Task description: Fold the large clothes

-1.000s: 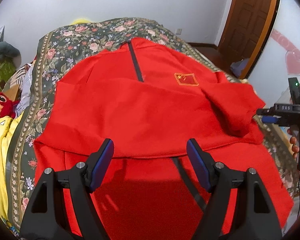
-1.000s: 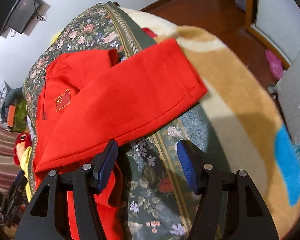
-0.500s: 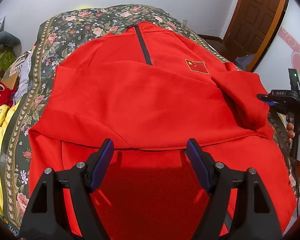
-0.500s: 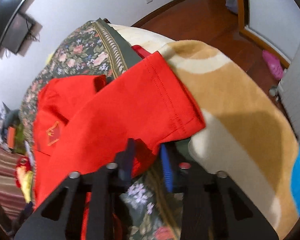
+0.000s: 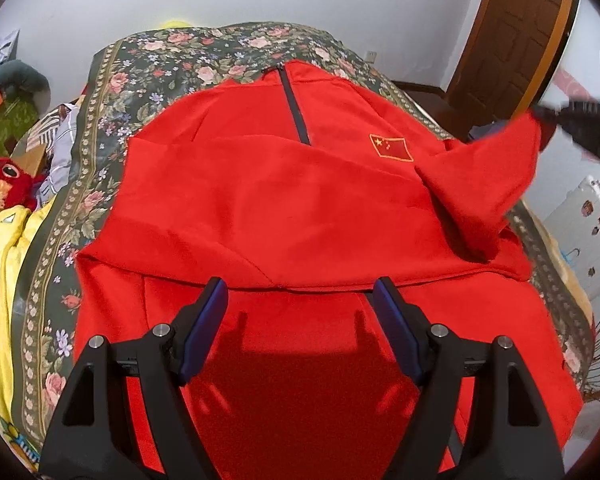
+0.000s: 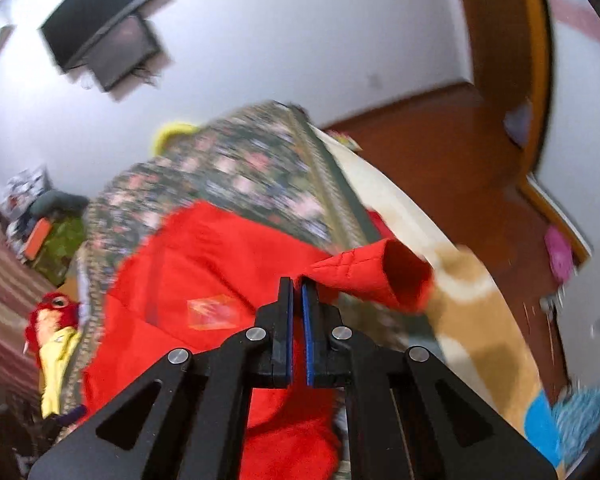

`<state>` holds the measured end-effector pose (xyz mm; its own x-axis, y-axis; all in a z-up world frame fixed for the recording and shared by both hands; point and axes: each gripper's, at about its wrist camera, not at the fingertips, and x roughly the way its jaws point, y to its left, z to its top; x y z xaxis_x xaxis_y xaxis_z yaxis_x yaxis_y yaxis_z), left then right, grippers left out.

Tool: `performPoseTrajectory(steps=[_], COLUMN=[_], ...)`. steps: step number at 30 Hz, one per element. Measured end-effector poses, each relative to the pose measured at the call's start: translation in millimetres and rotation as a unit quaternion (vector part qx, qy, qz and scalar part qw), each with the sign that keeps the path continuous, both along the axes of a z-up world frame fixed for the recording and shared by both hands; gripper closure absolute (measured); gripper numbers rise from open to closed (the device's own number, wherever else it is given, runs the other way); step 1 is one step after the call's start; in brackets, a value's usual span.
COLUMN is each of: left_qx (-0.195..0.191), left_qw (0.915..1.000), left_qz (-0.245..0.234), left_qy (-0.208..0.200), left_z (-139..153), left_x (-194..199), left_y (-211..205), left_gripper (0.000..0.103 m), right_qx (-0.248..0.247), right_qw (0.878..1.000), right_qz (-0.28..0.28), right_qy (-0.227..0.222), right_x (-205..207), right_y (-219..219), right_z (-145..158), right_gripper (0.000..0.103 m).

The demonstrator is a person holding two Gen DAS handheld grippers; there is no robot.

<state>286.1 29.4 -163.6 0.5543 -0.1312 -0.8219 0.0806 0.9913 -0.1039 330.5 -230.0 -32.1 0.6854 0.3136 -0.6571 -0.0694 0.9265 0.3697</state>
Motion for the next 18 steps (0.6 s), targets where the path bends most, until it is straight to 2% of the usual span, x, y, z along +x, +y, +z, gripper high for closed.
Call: performPoseTrajectory(steps=[3,8,14,18], left_qx=[0.002,-0.004,-0.006,-0.006], left_qw=[0.9999,0.9992,0.9971,0.9947], left_qz=[0.008,0.034,0.071,0.1], left_qy=[-0.011,-0.02,-0.026,-0.021], left_z=[8,17,22,19], left_x=[-8,-20,-39,-51], left_y=[7,25,58,82], left_gripper=[0.029,0.029,0.029,0.029], right_qx=[0.01,0.041,0.043,0.028], right_qw=[0.998,0.989,0.973,0.957], right_qz=[0.048,0.142,0.223,0.268], right_qy=[-0.025,-0.012,0.047,0.107], right_x=[0,0,-5,-13], right_y=[39,118,200,245], right_z=[28,32,-15,-61], right_gripper=[0.099,0.099,0.099,0.099])
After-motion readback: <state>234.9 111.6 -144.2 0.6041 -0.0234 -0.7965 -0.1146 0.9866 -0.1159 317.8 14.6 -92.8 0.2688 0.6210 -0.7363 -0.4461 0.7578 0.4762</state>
